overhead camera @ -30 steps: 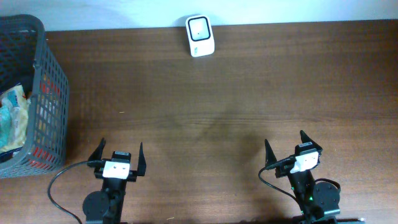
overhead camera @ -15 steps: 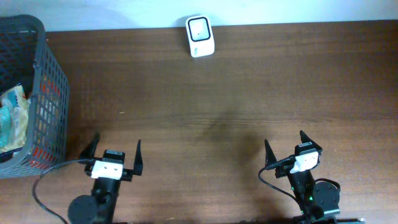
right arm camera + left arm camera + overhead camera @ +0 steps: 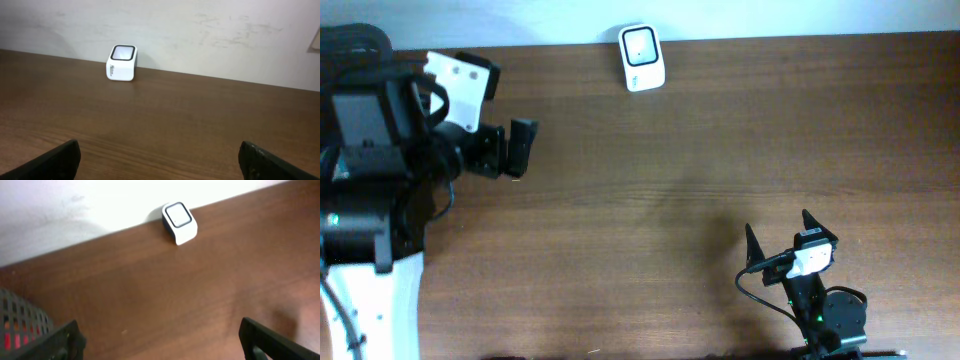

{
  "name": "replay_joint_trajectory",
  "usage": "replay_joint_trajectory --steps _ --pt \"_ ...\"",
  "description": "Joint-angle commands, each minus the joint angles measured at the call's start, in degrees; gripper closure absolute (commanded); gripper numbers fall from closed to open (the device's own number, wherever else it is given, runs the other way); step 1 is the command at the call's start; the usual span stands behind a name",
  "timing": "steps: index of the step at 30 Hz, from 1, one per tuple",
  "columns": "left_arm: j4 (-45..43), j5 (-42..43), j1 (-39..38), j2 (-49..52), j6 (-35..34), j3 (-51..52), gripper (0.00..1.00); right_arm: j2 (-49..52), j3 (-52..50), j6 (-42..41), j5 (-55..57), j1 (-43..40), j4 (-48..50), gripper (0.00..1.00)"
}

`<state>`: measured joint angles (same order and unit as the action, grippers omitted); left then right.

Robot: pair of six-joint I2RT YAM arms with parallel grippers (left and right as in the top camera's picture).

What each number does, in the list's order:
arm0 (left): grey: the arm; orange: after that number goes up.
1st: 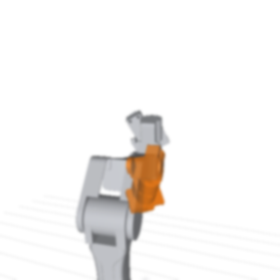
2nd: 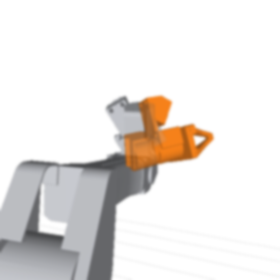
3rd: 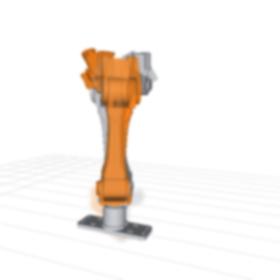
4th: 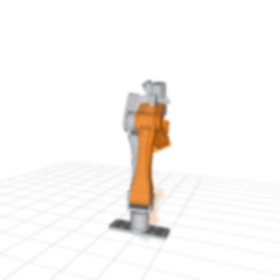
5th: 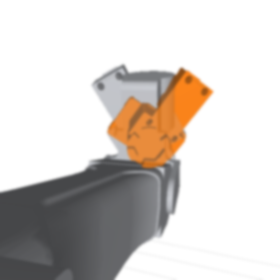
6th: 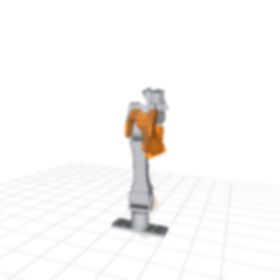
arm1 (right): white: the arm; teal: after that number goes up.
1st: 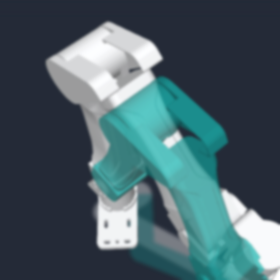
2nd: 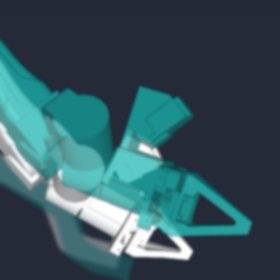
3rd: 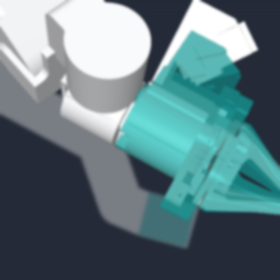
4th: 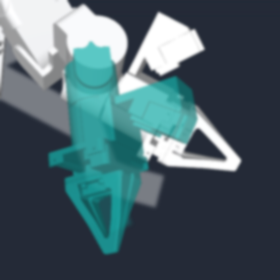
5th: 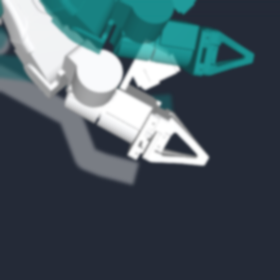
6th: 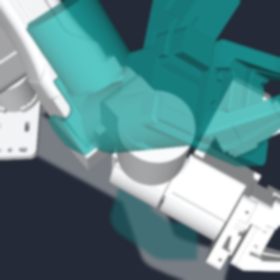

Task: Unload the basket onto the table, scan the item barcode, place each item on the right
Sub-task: 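Reach the left gripper into the grey basket and grasp the spaghetti package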

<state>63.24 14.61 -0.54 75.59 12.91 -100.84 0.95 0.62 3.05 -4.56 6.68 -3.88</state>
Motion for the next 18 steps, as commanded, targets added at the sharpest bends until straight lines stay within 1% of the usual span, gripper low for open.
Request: replay_joint_trajectory --steps 1,2,3,4,5,7,8,10,11,13,14,15,17,18 --pt "-8.04 -2.32 1.38 1.86 -2.64 -3.32 0.01 -0.22 -0.31 -0.07 -0.57 -0.33 -0.22 0.01" --pt "-9.70 -7.30 4.00 1.86 -6.56 -5.31 0.01 -0.22 -0.31 -0.07 -0.59 -0.33 -0.22 0.01" --pt "-10.08 -12.94 8.35 1.86 -10.49 -7.72 0.01 -0.22 -0.31 -0.07 -0.57 -0.33 -0.22 0.01" --pt "-10.12 -15.93 13.14 1.86 -13.03 -8.61 0.01 -0.22 -0.31 -0.07 -0.57 -0.33 -0.22 0.01" --pt "-10.01 -16.55 21.31 2.27 -16.33 -8.59 0.01 -0.22 -0.31 -0.07 -0.59 -0.33 -0.22 0.01" --pt "-9.90 -16.52 29.51 3.56 -20.31 -7.74 0.01 -0.22 -0.31 -0.07 -0.57 -0.33 -0.22 0.01" --pt "-10.14 -16.52 33.86 4.90 -21.09 -6.54 0.01 -0.22 -0.31 -0.07 -0.57 -0.33 -0.22 0.01" --pt "-10.16 -16.52 39.30 7.74 -21.00 -4.15 0.00 -0.22 -0.31 -0.07 -0.57 -0.33 -0.22 0.01" --pt "-10.27 -16.39 41.05 9.35 -20.55 -3.34 0.01 -0.22 -0.31 -0.07 -0.59 -0.33 -0.22 0.01" --pt "-10.75 -13.79 42.62 13.33 -13.25 -3.10 0.00 -0.22 -0.31 -0.07 -0.57 -0.33 -0.22 0.01" --pt "-10.75 -13.73 42.62 15.80 -8.22 -3.10 0.00 -0.22 -0.31 -0.07 -0.57 -0.33 -0.22 0.01" --pt "-10.69 -13.73 42.62 18.21 -4.68 -3.10 0.00 -0.22 -0.31 -0.07 -0.59 -0.33 -0.22 0.01" --pt "-10.69 -9.25 42.73 22.58 2.64 -3.10 0.00 -0.22 -0.31 -0.07 -0.57 -0.33 -0.22 0.01" --pt "-10.69 -7.78 42.73 24.15 4.85 -3.10 0.01 -0.22 -0.31 -0.07 -0.57 -0.33 -0.22 0.01"
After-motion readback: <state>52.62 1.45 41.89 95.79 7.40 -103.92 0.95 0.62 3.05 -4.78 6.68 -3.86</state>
